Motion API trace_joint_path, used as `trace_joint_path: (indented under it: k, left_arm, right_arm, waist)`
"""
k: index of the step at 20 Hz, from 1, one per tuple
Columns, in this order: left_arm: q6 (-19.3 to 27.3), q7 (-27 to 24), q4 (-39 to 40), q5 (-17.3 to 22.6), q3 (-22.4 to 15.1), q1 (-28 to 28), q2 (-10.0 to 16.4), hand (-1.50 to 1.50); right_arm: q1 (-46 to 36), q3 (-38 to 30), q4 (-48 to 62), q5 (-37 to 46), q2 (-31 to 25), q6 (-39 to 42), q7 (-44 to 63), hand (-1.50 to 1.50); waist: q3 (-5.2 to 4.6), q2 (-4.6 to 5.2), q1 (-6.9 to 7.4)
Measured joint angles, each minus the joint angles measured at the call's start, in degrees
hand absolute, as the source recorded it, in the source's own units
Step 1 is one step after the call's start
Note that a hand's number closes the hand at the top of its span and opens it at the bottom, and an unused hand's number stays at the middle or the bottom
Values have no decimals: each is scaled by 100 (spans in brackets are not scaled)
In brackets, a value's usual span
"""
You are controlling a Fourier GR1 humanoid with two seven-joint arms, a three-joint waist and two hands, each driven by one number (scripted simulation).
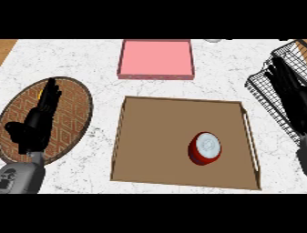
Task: Pick the can from the tray and place it in the tiered basket
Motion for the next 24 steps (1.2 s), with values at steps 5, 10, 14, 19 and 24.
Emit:
trace_joint_path:
  k: [5, 10, 14, 19, 24]
  left_arm:
    - [88, 269, -258, -374, 60, 108, 352, 0]
    - [113, 439, -242, -583, 52, 185, 573, 0]
    - [133, 680, -332, -701, 5, 220, 617, 0]
    - [109, 832, -372, -790, -26, 149, 595, 0]
    - [132, 913, -447, -855, -120, 115, 507, 0]
  right_arm:
    - [93, 101, -586, -301, 416, -7, 504, 150]
    - [579, -73, -524, 267, 451, -1129, 880, -150]
    - [1392, 108, -1388, 863, 552, -2064, 1455, -150]
    - [1998, 404, -2744, 1337, -21, -2003, 2464, -150]
    - [1935, 713, -3499, 1411, -1095, -1012, 3648, -150]
  waist:
    - [7, -15, -89]
    - [6, -47, -323]
    - [3, -47, -314]
    - [-3, -34, -263]
    - [-11, -28, -186]
